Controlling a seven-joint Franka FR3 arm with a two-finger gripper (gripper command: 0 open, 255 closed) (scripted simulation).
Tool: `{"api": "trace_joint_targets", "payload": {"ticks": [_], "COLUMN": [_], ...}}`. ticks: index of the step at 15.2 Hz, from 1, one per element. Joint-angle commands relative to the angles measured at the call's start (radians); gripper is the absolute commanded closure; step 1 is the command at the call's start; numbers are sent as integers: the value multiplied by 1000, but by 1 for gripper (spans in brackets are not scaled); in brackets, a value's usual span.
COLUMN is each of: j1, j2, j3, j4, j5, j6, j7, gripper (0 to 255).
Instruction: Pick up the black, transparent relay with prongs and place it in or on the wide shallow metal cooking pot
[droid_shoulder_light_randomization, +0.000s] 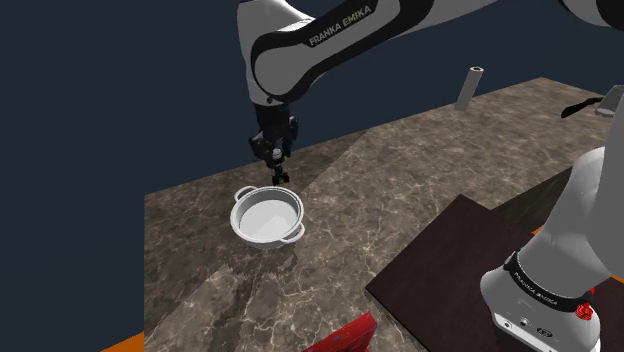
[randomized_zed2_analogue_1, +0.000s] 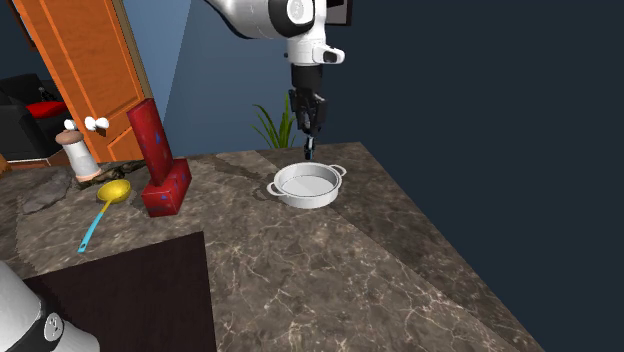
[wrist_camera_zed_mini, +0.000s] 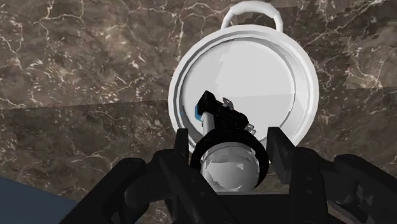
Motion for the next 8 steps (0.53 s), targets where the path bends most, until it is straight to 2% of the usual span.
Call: {"api": "trace_joint_targets", "payload": {"ticks": [1,2,8], "j1": [29,42,43], "j2": [47,70,101], "j3": [13,17,15], "j4": [69,105,66], "j5": [-9,-14,-18], "j6": [-22,-36,33], "j7": [45,63,66], "gripper": [255,255,255]}}
